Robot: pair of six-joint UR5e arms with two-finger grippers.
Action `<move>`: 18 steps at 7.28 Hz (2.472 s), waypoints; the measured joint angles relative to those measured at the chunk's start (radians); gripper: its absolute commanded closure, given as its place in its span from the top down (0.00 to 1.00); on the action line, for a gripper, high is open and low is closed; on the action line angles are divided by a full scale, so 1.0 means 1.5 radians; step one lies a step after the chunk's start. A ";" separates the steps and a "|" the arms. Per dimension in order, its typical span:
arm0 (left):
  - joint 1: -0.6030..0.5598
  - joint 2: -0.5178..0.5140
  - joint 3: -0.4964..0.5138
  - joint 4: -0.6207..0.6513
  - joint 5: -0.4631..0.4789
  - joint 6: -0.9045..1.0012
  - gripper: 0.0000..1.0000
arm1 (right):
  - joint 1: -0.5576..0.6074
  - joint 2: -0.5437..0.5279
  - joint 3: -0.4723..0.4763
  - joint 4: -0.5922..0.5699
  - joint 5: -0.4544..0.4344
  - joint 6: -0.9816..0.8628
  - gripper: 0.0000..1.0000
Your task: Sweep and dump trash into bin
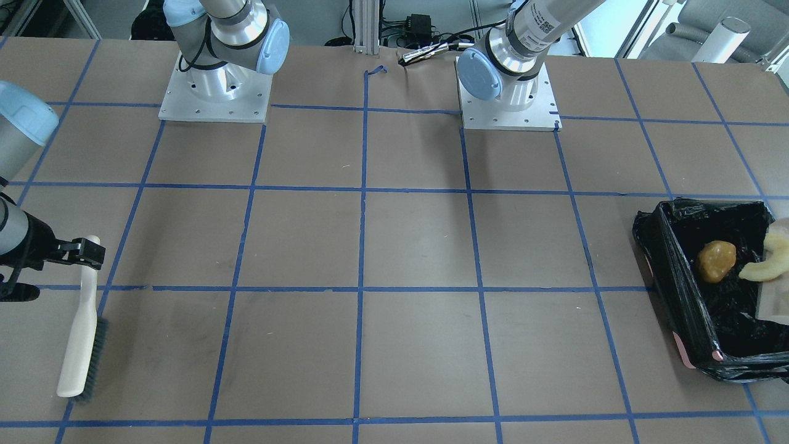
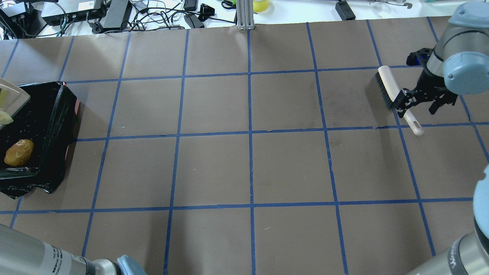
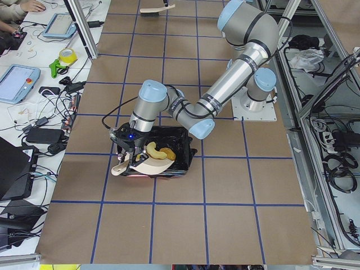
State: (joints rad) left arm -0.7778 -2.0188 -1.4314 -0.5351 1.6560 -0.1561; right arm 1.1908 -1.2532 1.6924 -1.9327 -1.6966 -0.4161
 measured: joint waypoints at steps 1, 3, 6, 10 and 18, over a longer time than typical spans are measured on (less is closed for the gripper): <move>-0.010 0.008 -0.008 0.018 0.000 0.010 0.00 | 0.009 -0.033 -0.022 0.028 0.004 0.000 1.00; -0.024 0.021 -0.016 0.031 0.002 0.039 0.00 | 0.060 -0.104 -0.078 0.123 0.013 0.019 1.00; -0.034 0.035 -0.023 0.080 0.003 0.102 0.00 | 0.177 -0.178 -0.122 0.222 0.032 0.158 1.00; -0.057 0.042 -0.075 0.222 0.000 0.191 0.00 | 0.231 -0.207 -0.119 0.250 0.065 0.276 1.00; -0.101 0.043 -0.101 0.350 0.041 0.270 0.00 | 0.240 -0.235 -0.102 0.248 0.103 0.274 1.00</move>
State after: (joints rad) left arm -0.9300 -1.9542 -1.5829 -0.0096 1.7169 0.2495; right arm 1.5508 -1.6060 1.5397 -1.5605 -1.5418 -0.0051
